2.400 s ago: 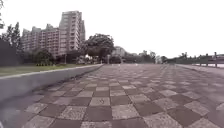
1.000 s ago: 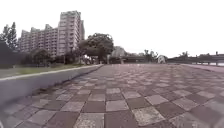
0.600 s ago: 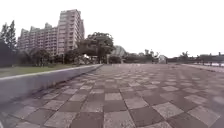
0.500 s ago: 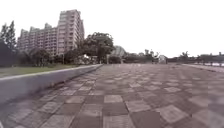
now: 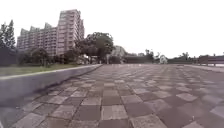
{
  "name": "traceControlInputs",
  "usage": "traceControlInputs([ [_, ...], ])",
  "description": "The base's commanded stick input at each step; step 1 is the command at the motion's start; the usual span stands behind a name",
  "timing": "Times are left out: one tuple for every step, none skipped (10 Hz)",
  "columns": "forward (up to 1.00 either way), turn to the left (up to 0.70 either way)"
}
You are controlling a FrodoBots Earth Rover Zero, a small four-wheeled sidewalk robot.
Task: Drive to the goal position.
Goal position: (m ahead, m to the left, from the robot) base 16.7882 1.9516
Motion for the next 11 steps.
traceControlInputs([
  [1.00, 0.00],
  [1.00, 0.00],
  [1.00, 0.00],
  [1.00, 0.00],
  [1.00, 0.00],
  [1.00, 0.00],
  [1.00, 0.00],
  [1.00, 0.00],
  [1.00, 0.00],
  [1.00, 0.00],
  [1.00, 0.00],
])
